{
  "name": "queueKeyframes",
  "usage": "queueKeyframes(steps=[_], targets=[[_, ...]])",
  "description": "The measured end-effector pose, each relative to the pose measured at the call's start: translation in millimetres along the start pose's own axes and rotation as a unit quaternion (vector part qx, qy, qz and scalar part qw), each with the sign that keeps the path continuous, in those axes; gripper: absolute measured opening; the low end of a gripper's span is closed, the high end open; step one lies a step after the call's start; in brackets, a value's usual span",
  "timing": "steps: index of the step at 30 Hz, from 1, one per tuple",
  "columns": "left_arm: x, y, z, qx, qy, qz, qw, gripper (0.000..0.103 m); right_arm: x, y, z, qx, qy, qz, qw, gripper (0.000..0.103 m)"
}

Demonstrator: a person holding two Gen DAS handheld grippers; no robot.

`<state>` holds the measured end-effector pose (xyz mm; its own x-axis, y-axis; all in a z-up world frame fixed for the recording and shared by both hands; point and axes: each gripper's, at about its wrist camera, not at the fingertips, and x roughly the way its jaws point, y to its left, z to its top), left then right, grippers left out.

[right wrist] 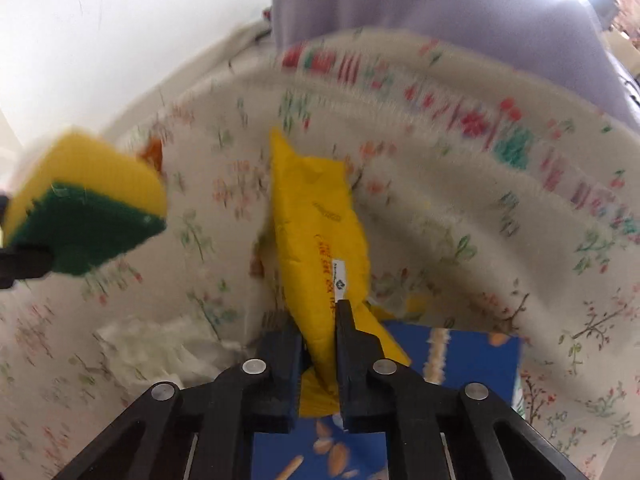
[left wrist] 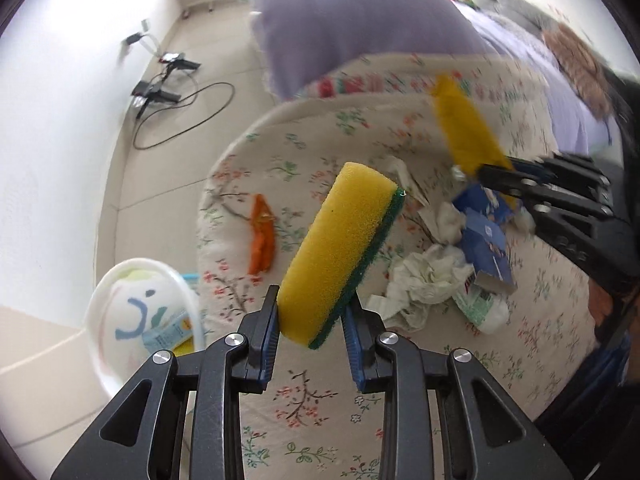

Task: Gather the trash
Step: 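Grasp the yellow-green sponge with the left tool while the right tool grasps the yellow wrapper, then drop the sponge then the yellow wrapper into the white bucket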

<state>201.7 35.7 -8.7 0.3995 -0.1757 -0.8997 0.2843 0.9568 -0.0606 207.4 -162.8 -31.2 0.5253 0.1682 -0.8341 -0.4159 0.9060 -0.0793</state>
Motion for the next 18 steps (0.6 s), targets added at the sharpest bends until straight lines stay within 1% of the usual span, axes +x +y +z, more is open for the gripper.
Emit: queueKeyframes(steps=[3, 6, 9, 11, 12, 14, 18], targets=[[-6, 20, 0, -0.034, -0.006, -0.009, 0.9994, 0.031, -26, -7, 4, 0.021, -0.039, 0.003, 0.999, 0.011], [-12, 43, -2, -0.077, -0.007, -0.010, 0.9969, 0.031, -33, -18, -2, 0.051, -0.041, 0.010, 0.998, 0.011], [-19, 72, -9, -0.129, -0.009, -0.004, 0.9916, 0.031, -37, -25, -9, 0.080, -0.042, 0.028, 0.996, 0.011], [-22, 91, -15, -0.161, -0.007, 0.003, 0.9869, 0.031, -43, -23, -12, 0.089, -0.051, 0.042, 0.994, 0.011], [-22, 99, -18, -0.174, -0.006, 0.009, 0.9848, 0.031, -54, -27, -12, 0.092, -0.056, 0.048, 0.993, 0.011], [-22, 117, -25, -0.203, 0.001, 0.023, 0.9789, 0.031, -58, -13, -10, 0.095, -0.064, 0.063, 0.991, 0.011], [-17, 150, -39, -0.253, 0.018, 0.026, 0.9669, 0.031, -58, 16, -10, 0.088, -0.072, 0.094, 0.989, 0.011]])
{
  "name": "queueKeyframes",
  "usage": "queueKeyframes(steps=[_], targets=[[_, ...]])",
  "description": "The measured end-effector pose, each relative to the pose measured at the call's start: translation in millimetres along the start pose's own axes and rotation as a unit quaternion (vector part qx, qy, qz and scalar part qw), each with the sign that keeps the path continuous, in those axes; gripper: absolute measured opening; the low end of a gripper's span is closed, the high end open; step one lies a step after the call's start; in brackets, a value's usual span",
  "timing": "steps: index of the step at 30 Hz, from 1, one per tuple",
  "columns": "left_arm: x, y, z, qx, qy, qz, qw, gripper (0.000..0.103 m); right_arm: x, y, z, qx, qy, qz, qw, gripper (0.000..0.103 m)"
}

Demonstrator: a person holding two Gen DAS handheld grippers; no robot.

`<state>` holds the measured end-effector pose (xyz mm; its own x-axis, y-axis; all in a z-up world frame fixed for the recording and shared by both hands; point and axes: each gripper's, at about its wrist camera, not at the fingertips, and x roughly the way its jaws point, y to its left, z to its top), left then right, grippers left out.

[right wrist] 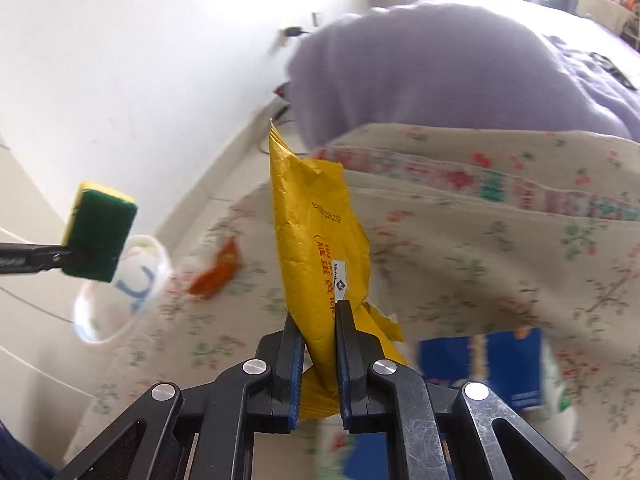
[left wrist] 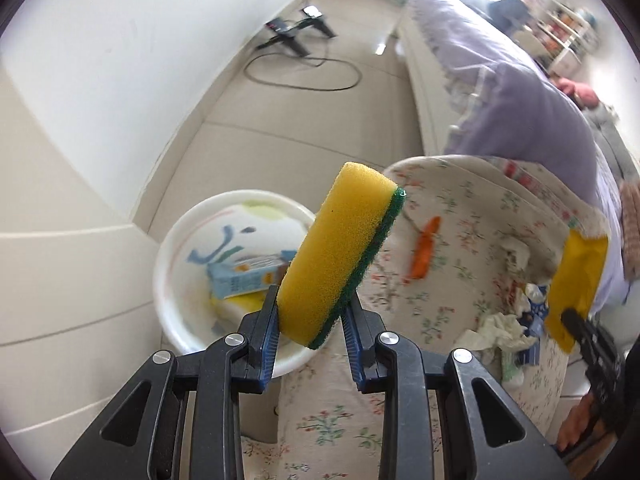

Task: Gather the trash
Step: 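Drop the sponge then the yellow wrapper into the white bucket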

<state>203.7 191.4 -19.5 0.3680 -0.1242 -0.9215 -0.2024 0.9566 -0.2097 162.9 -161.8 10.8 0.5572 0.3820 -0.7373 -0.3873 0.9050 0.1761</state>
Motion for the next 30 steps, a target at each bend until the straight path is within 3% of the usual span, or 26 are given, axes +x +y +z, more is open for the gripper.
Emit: queueKeyframes(steps=[5, 10, 13, 17, 24, 30], targets=[[24, 35, 5, -0.042, 0.041, 0.017, 0.9981, 0.031, 17, 41, -8, -0.019, 0.014, 0.043, 0.999, 0.011], [37, 46, 9, -0.040, 0.052, 0.042, 0.9970, 0.032, 35, 72, -14, -0.021, 0.028, 0.077, 0.996, 0.012], [46, 45, 9, -0.031, 0.066, 0.036, 0.9967, 0.034, 44, 86, -13, -0.023, 0.030, 0.085, 0.996, 0.012], [57, 52, 11, -0.035, 0.088, 0.037, 0.9948, 0.046, 53, 108, -8, -0.009, 0.024, 0.095, 0.995, 0.012], [25, 71, 16, -0.082, 0.043, -0.002, 0.9957, 0.046, 46, 143, 9, -0.028, -0.034, 0.057, 0.997, 0.012], [14, 95, 20, -0.143, 0.024, -0.011, 0.9893, 0.046, 86, 173, 14, -0.023, 0.002, 0.099, 0.995, 0.012]])
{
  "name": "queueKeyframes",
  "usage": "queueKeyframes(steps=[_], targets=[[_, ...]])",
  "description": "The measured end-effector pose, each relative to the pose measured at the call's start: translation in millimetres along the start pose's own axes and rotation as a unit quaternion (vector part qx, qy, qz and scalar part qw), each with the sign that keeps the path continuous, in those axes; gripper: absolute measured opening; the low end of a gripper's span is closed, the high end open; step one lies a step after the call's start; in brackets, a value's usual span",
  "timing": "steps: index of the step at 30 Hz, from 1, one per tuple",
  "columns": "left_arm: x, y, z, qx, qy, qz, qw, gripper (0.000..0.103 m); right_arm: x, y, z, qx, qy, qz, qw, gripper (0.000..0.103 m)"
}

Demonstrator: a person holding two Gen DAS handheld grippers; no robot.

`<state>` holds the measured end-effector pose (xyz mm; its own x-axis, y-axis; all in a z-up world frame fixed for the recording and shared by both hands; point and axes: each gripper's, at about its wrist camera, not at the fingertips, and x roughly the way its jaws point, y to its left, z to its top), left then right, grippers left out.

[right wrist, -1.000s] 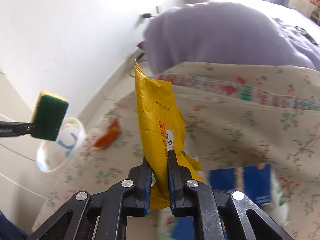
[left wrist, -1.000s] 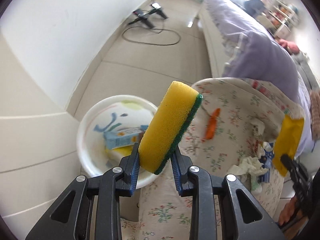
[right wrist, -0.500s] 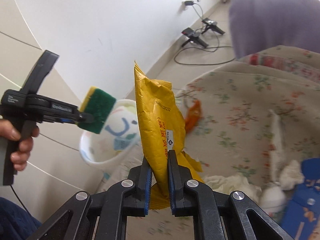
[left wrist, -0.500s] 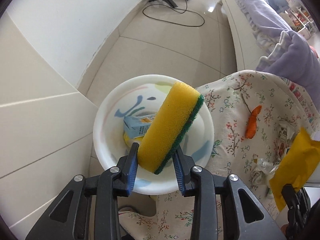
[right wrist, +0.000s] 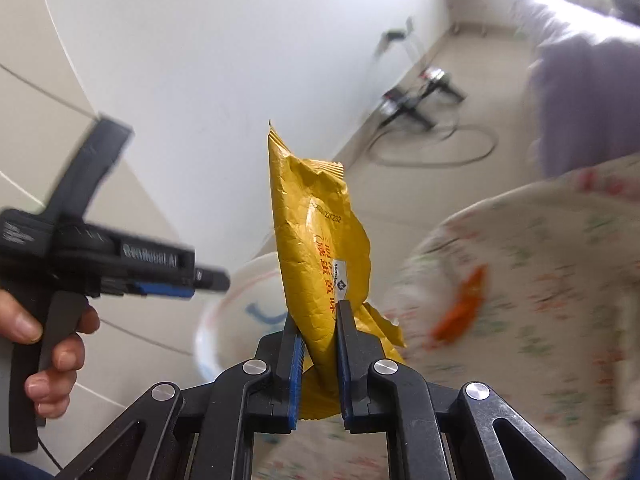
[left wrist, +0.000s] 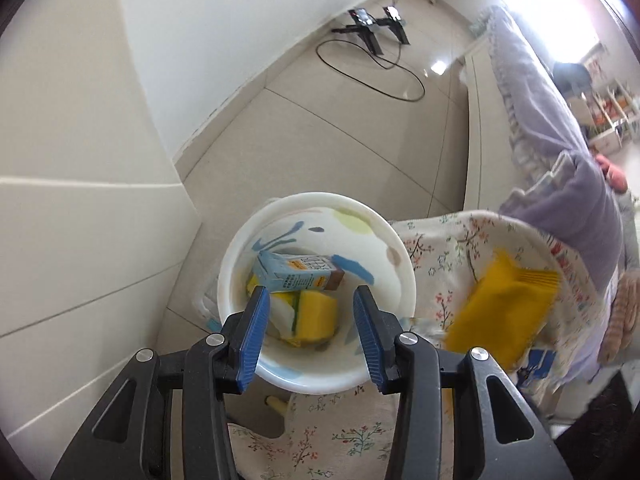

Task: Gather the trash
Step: 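Drop the sponge then the yellow wrapper into the white bucket, then grasp the orange scrap with the left tool while the right tool grasps a tissue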

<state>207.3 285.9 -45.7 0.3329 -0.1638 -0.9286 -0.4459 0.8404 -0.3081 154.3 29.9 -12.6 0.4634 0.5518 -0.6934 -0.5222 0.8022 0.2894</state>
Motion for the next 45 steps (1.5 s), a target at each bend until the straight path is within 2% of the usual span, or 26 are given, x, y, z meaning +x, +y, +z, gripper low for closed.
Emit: queueKeyframes(steps=[3, 8, 9, 11, 17, 20, 23, 25, 28, 33, 38, 41, 45], targets=[[-4, 7, -1, -0.024, -0.003, -0.009, 0.9997, 0.046, 36, 7, 2, 0.016, 0.029, 0.021, 0.999, 0.013], [-10, 9, -1, -0.033, -0.012, -0.016, 0.9992, 0.046, 84, 13, 2, 0.018, 0.060, 0.020, 0.998, 0.016], [-10, 8, -1, -0.033, -0.012, -0.018, 0.9992, 0.046, 93, 12, 1, 0.020, 0.068, 0.017, 0.997, 0.029], [-10, 7, -2, -0.030, -0.010, -0.021, 0.9993, 0.046, 102, 9, -2, 0.033, 0.078, 0.022, 0.996, 0.047], [-11, 1, -2, -0.030, -0.013, -0.023, 0.9992, 0.046, 94, -9, -5, 0.050, 0.080, 0.029, 0.995, 0.052], [-15, 3, -3, -0.037, -0.018, -0.033, 0.9986, 0.046, 89, -14, -1, 0.065, 0.070, 0.055, 0.994, 0.056], [-18, 6, -4, -0.043, -0.021, -0.034, 0.9983, 0.046, 103, -2, 6, 0.070, 0.082, 0.072, 0.992, 0.064], [-19, 6, -5, -0.042, -0.024, -0.029, 0.9984, 0.046, 116, 7, 4, 0.061, 0.099, 0.065, 0.991, 0.064], [-19, 1, -5, -0.030, -0.027, -0.025, 0.9989, 0.046, 113, 5, -2, 0.071, 0.096, 0.065, 0.991, 0.064], [-15, -23, -12, 0.012, -0.022, -0.028, 0.9993, 0.046, 77, -13, -1, 0.046, 0.077, 0.023, 0.996, 0.064], [-3, -69, -28, 0.087, 0.002, -0.043, 0.9953, 0.048, 1, -32, 1, 0.022, 0.048, 0.000, 0.999, 0.065], [5, -101, -39, 0.133, 0.003, -0.031, 0.9906, 0.055, -48, -65, 9, 0.010, 0.039, -0.031, 0.999, 0.073], [20, -139, -48, 0.167, 0.006, -0.029, 0.9855, 0.057, -97, -114, 12, 0.014, 0.035, -0.082, 0.996, 0.078]])
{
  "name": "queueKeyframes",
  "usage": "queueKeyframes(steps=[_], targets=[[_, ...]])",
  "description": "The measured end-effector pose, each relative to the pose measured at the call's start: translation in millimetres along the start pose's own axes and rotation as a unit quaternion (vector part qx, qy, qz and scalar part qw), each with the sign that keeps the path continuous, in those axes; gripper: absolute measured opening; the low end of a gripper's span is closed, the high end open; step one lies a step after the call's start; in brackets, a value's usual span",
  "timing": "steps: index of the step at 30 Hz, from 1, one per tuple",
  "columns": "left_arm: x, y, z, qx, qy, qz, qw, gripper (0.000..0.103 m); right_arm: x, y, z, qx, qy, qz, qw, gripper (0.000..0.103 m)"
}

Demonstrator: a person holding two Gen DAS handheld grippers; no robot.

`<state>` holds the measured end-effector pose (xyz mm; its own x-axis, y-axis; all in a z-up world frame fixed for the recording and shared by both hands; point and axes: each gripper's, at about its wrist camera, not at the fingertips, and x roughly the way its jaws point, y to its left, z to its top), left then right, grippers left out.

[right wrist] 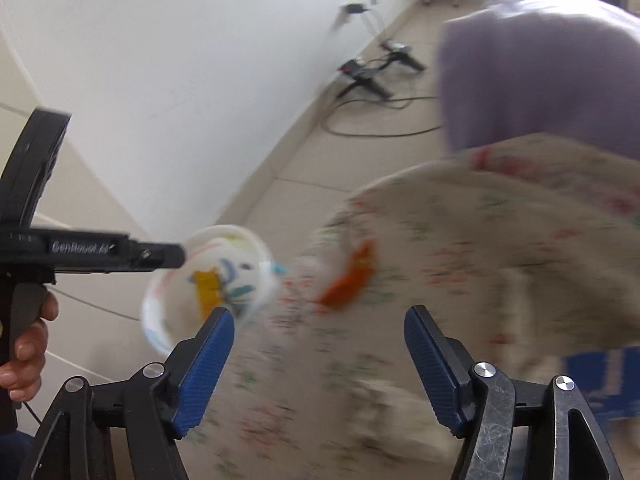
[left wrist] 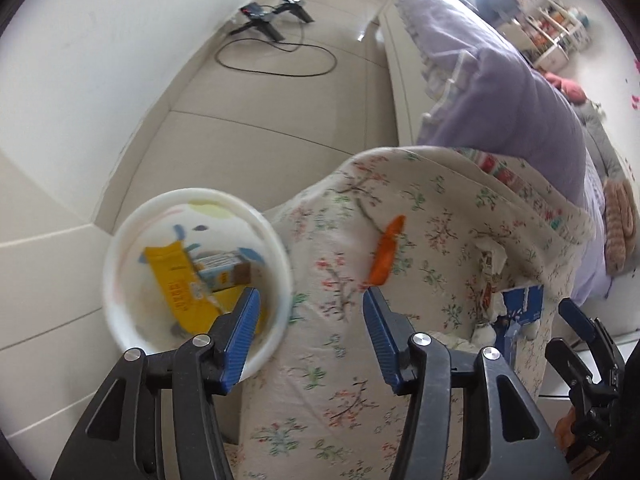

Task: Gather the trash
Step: 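Grasp the orange scrap with the left tool while the right tool grasps a tissue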

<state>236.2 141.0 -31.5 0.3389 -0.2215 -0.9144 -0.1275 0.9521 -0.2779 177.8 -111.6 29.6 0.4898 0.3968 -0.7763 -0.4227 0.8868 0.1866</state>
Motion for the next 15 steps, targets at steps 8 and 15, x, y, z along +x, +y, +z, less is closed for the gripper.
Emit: queueKeyframes(steps=[8, 15], targets=[[57, -74, 4, 0.074, 0.032, 0.022, 0.9965, 0.058, 13, -66, -44, 0.063, 0.052, -0.014, 0.997, 0.080], [86, -101, 6, 0.080, 0.041, 0.028, 0.9955, 0.058, 6, -64, -51, 0.024, 0.053, -0.023, 0.998, 0.080]])
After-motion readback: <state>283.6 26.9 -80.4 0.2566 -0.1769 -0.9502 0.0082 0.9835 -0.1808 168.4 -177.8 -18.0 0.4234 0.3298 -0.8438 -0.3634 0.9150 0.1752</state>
